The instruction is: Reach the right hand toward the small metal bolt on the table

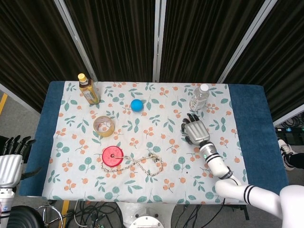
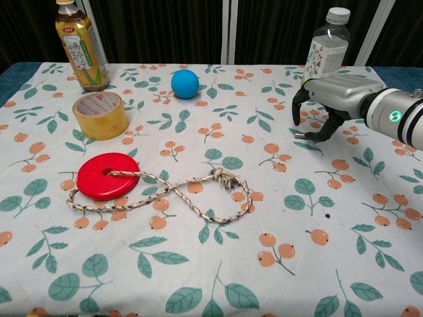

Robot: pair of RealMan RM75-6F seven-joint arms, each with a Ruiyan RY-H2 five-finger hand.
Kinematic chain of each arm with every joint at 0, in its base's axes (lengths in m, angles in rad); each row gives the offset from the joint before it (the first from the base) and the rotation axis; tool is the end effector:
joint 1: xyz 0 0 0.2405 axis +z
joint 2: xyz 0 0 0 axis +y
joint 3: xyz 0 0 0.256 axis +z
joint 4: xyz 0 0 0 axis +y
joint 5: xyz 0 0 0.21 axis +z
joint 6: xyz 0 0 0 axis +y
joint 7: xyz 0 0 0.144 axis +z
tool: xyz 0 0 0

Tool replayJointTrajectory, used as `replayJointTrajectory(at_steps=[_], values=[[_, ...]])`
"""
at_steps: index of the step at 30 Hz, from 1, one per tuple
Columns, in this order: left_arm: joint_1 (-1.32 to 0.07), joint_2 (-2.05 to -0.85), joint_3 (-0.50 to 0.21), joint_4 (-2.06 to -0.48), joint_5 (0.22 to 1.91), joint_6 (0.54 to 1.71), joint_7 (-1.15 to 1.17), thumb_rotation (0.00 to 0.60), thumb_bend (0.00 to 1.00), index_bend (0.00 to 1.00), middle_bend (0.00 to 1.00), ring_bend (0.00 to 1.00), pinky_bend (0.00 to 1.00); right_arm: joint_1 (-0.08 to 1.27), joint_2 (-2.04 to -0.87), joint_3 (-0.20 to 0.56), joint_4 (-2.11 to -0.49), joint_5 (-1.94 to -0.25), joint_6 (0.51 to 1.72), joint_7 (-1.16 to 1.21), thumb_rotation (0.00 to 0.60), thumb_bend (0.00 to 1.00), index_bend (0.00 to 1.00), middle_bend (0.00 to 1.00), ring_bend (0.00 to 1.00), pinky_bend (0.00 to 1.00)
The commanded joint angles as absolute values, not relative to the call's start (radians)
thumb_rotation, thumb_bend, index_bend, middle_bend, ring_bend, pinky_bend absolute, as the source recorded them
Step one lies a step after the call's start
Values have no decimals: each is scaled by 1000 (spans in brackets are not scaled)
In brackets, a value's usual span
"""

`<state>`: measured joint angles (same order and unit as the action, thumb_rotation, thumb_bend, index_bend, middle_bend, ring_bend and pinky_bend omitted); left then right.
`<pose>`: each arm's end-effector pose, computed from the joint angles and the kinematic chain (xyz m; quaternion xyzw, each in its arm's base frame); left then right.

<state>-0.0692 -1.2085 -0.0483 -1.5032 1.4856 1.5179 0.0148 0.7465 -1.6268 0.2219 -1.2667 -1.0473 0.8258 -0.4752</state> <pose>-0.3272 0.1766 0.1452 -0.5847 -0.3768 -0.3812 0.6090 -0.1796 -0.3712 -0.0321 0.7632 -0.3528 0.2859 0.4597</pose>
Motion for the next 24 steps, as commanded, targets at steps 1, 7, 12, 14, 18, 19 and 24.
replayJointTrajectory(at_steps=[1, 7, 12, 14, 18, 19, 24], values=[[-69, -1209, -48, -1501, 1483, 1515, 12, 600, 0, 186, 124, 9, 14, 763, -1649, 212, -1239, -1043, 819, -478, 600, 267, 448, 212, 1, 106], [-67, -1213, -48, -1490, 1479, 1513, 3, 600, 0, 186, 124, 9, 14, 778, -1676, 203, -1199, -1031, 817, -482, 600, 291, 476, 212, 1, 104], [-67, -1215, -49, -1484, 1479, 1512, -2, 600, 0, 186, 124, 9, 14, 783, -1688, 194, -1179, -1021, 815, -480, 600, 294, 489, 213, 1, 104], [-66, -1216, -48, -1482, 1479, 1512, -3, 600, 0, 185, 124, 9, 14, 786, -1692, 192, -1173, -1020, 813, -477, 600, 296, 492, 213, 1, 104], [-66, -1218, -49, -1475, 1477, 1511, -9, 600, 0, 185, 124, 9, 14, 785, -1696, 186, -1169, -1025, 820, -464, 600, 322, 525, 218, 1, 104], [-66, -1219, -49, -1475, 1478, 1511, -10, 600, 0, 185, 124, 9, 14, 784, -1696, 186, -1170, -1026, 822, -463, 600, 339, 537, 221, 1, 104], [-65, -1218, -48, -1475, 1480, 1511, -9, 600, 0, 186, 124, 9, 14, 776, -1684, 179, -1185, -1033, 838, -454, 600, 371, 571, 232, 1, 104]])
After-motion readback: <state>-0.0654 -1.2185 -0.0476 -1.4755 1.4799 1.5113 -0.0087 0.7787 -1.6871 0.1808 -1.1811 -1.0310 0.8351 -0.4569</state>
